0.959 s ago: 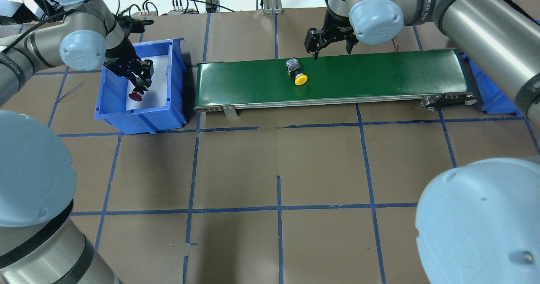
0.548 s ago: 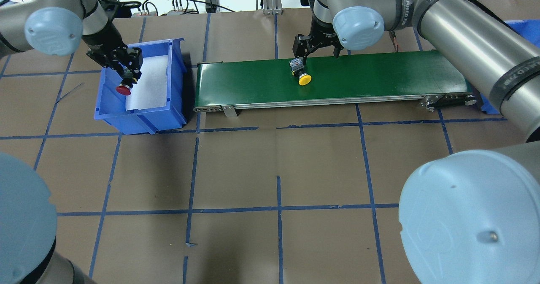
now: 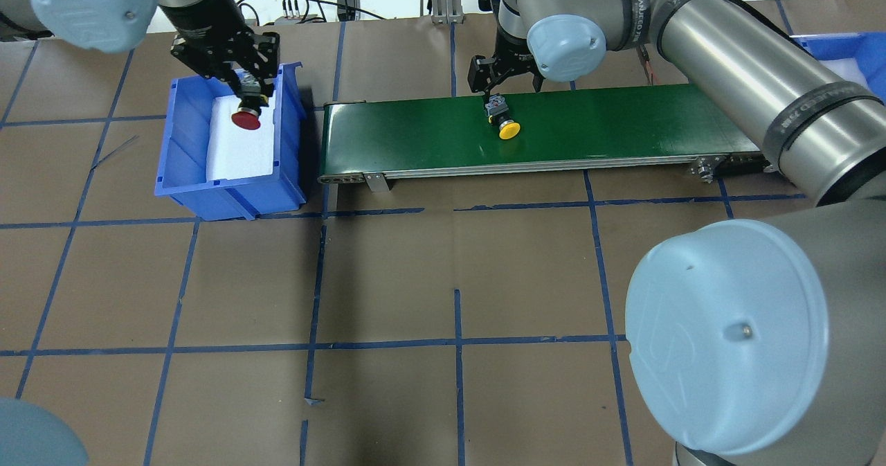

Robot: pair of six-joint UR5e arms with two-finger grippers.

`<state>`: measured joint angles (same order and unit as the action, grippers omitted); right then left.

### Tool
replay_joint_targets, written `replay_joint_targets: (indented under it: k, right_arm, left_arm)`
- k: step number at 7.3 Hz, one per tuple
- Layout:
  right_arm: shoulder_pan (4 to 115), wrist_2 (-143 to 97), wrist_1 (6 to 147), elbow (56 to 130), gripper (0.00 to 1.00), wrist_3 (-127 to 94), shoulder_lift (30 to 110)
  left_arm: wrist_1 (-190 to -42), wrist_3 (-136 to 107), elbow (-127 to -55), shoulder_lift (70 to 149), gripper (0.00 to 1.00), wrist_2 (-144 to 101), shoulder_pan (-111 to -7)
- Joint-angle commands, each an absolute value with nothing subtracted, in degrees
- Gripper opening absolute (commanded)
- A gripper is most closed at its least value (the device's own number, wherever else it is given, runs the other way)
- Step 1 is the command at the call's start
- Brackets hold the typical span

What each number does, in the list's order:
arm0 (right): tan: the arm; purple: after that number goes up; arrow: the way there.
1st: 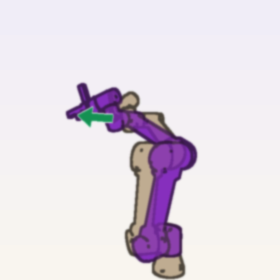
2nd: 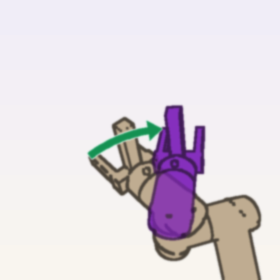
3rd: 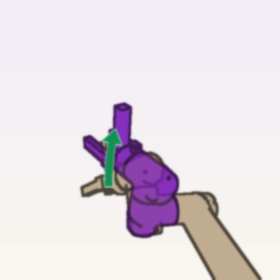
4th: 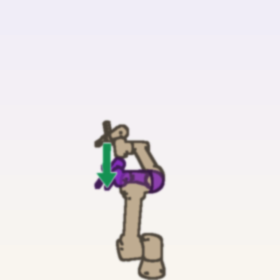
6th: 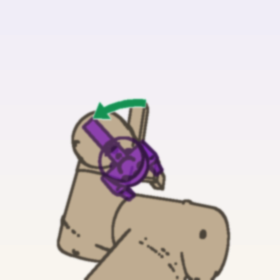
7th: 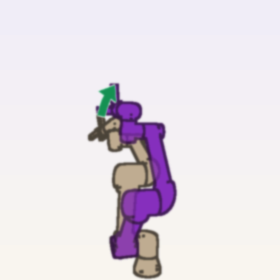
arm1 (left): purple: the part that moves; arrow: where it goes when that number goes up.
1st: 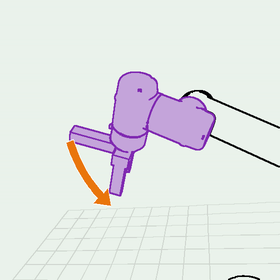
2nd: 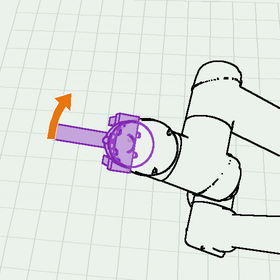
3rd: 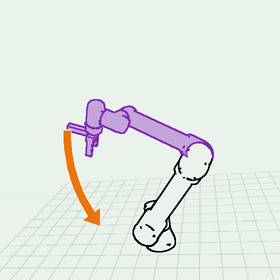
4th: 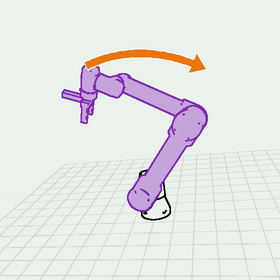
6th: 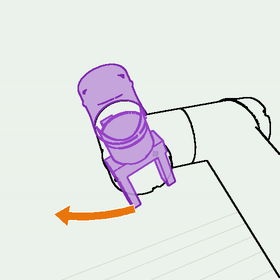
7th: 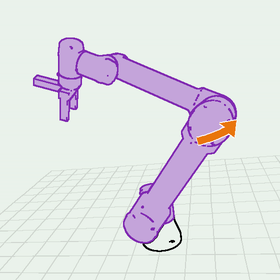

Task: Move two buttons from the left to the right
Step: 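Place red button on conveyor with left gripper while right grasps yellow button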

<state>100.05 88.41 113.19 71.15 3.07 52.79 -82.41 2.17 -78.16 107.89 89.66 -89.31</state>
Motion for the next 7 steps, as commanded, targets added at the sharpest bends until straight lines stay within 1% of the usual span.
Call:
replay_joint_targets:
  k: [1, 3, 4, 5, 6, 7]
  right_arm:
    - [100.0, 88.4, 113.3, 68.8, 1.00, 3.1, 50.5]
    - [99.7, 88.4, 113.5, 68.8, 1.00, 3.3, 49.2]
    - [99.4, 88.3, 113.6, 69.1, 0.97, 3.4, 49.1]
    - [99.4, 88.4, 113.7, 69.1, 0.84, 3.3, 49.0]
    - [99.4, 88.4, 113.6, 69.0, 0.57, 3.8, 49.0]
    - [99.4, 88.6, 113.6, 68.7, 0.42, 4.0, 49.1]
  left_arm:
    - [-75.6, -3.7, -77.6, 112.4, 0.44, 87.9, -92.8]
    - [-69.3, -4.0, -77.1, 119.2, 0.44, 87.1, -93.3]
    - [-68.4, -4.0, -77.1, 120.7, 0.44, 87.1, -93.3]
    - [-67.0, -3.9, -77.2, 121.6, 0.44, 87.0, -93.2]
    - [-65.5, -3.9, -77.2, 122.9, 0.44, 87.0, -93.3]
    - [-64.6, -3.9, -77.3, 123.4, 0.61, 86.9, -93.5]
